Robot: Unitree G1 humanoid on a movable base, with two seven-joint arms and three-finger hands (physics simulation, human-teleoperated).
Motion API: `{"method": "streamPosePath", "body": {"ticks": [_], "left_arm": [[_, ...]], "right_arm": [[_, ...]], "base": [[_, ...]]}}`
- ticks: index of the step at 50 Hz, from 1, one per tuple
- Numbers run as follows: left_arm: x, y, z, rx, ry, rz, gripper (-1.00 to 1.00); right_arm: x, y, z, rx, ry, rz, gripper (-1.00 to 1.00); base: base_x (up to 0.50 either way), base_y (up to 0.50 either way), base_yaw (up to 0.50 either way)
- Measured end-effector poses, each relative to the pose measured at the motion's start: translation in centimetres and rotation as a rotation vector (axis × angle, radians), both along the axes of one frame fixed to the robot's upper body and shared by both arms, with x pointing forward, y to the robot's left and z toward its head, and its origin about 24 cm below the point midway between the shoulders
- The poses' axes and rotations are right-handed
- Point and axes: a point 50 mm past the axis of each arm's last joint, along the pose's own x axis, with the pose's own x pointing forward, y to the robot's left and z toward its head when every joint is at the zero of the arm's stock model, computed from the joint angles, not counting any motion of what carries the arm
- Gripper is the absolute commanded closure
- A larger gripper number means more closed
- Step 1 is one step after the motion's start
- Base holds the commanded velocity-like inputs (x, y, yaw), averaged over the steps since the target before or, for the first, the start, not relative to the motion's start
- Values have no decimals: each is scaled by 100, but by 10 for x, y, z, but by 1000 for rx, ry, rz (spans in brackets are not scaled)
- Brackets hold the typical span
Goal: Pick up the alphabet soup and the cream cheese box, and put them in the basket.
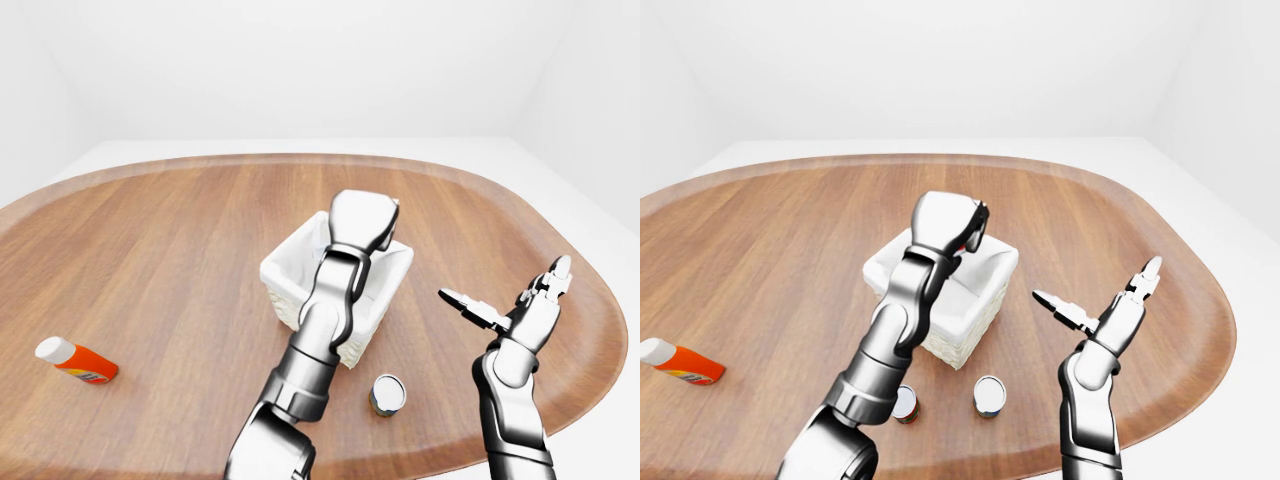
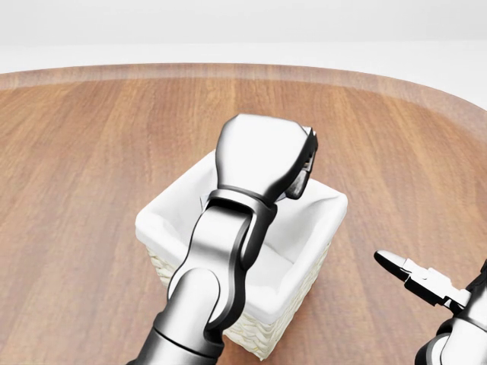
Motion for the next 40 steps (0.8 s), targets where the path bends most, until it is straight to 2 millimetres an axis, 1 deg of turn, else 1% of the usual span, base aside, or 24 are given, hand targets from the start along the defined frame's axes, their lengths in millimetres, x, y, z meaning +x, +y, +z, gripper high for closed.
{"method": "streamPosePath", "body": {"ticks": [11,25,40], "left_arm": [[6,-1,-13,-21,28,-10,100],[17,3,-28,-63,68,-6,100],[22,8,-35,-91,91,1,100]], "right_arm": [[0,0,0,-5,-2,3,-100],[0,0,0,-8,0,3,-100],[0,1,0,-12,1,3,-100]], "base": [[0,0,0],[0,0,0],[0,0,0]]}}
